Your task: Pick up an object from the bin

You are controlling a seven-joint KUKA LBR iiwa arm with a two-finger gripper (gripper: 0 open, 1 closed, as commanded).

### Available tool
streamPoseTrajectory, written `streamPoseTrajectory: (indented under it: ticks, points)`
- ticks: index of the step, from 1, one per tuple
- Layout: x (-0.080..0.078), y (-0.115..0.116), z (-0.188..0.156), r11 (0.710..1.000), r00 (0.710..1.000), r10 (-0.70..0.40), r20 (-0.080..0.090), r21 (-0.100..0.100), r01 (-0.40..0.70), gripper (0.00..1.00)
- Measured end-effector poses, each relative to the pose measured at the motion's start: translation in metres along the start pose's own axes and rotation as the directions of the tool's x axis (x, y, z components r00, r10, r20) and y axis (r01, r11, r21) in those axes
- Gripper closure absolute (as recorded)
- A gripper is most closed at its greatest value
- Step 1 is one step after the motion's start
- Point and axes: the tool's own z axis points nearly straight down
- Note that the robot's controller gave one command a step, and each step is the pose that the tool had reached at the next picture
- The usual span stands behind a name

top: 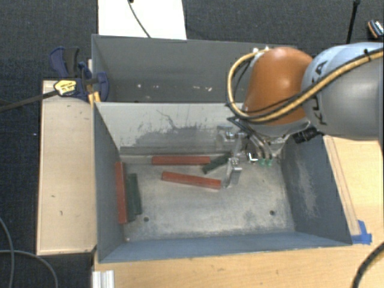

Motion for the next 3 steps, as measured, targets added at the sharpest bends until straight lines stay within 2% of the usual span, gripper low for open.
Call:
streamPoseTrajectory:
  ticks: [1, 2, 3]
  points:
    - [0.01, 0.05, 0.094, 0.989, 0.989, 0.151, 0.007, -0.003, -0.151, 0.0]
    - [0.009, 0.049, 0.092, 0.988, 0.988, 0.154, 0.009, -0.002, -0.154, 1.0]
    - [0.03, 0.113, -0.122, 0.99, 0.99, -0.138, 0.016, -0.001, 0.138, 1.0]
